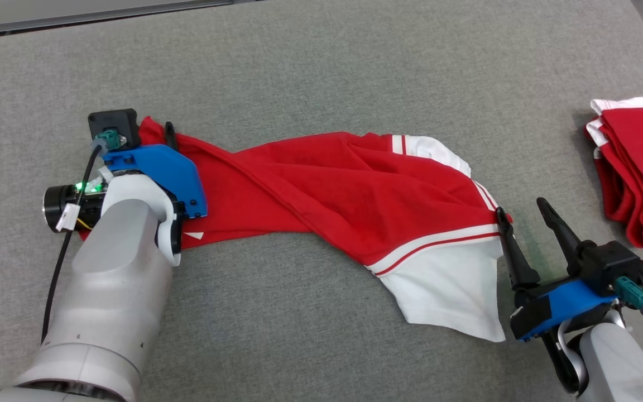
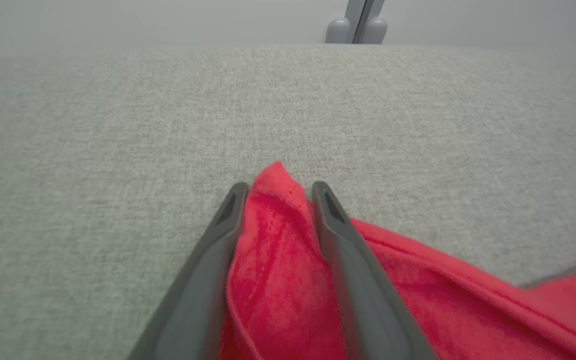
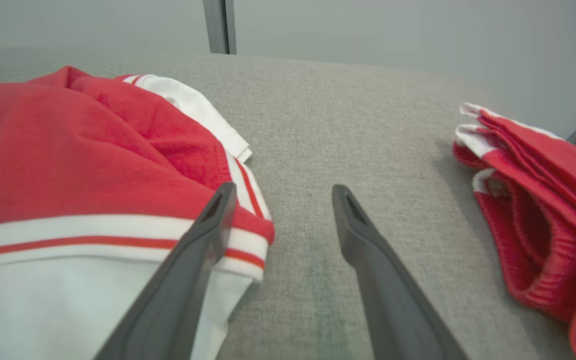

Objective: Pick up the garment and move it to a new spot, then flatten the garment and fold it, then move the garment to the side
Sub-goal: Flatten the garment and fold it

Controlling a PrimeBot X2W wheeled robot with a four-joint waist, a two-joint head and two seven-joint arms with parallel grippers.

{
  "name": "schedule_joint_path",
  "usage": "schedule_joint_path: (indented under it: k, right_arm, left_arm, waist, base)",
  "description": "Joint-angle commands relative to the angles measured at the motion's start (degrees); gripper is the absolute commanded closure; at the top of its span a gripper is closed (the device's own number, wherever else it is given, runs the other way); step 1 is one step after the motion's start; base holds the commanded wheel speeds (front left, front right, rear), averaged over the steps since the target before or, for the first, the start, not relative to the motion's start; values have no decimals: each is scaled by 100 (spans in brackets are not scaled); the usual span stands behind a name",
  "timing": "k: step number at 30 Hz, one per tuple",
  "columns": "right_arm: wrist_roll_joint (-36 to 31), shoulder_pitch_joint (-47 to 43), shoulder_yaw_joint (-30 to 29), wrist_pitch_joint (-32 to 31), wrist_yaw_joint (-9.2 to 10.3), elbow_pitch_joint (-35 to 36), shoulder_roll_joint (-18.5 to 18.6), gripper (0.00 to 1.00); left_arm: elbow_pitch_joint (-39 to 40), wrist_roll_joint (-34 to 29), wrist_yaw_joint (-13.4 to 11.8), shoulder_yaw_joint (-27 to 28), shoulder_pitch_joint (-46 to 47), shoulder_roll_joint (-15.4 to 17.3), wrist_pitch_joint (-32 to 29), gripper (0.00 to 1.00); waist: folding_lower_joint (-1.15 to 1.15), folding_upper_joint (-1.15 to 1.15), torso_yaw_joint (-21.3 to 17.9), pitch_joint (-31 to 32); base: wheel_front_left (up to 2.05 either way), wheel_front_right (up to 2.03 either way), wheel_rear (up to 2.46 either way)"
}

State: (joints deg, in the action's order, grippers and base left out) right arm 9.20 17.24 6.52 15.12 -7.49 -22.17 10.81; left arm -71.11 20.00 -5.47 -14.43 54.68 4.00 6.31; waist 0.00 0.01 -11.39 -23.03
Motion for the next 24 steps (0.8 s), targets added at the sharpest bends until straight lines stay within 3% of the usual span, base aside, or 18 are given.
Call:
schedule_joint_path:
  k: [1,7,11,17,22,23,24]
  right_arm:
    - [16,3,-43,3,-1,-8,11,0]
    - [-9,-74,-88,2,-1,-49,-41,0]
    - [-41,-282,-218,3,-1,-139,-48,0]
    - [-117,-625,-303,2,-1,-316,-192,0]
    - [-166,-784,-288,2,-1,-440,-289,0]
    - [-182,-823,-271,2,-1,-462,-324,0]
    - [-192,-859,-262,2,-1,-483,-343,0]
  left_arm:
    - [-65,-9,68,-45,-45,2,95,100]
    - [215,-37,289,-179,-106,-61,809,100]
    - [1118,-40,356,-197,-490,-105,891,100]
    - [2770,85,353,-381,-1946,-115,893,100]
    - [3477,227,286,-355,-3159,-116,893,100]
    - [3559,244,294,-346,-3366,-116,893,95]
    - [3657,280,249,-257,-3541,-111,894,52]
  waist:
    - [0,-1,55,20]
    - [0,-1,343,313]
    - [0,-1,700,692]
    - [0,-1,1142,1249]
    - [0,-1,1266,1536]
    - [0,-1,1261,1595]
    - [0,-1,1250,1649]
  base:
    - [0,0,0]
    - [0,0,0]
    - [0,0,0]
    - [0,0,0]
    - [0,0,0]
    - [0,0,0]
    - [0,0,0]
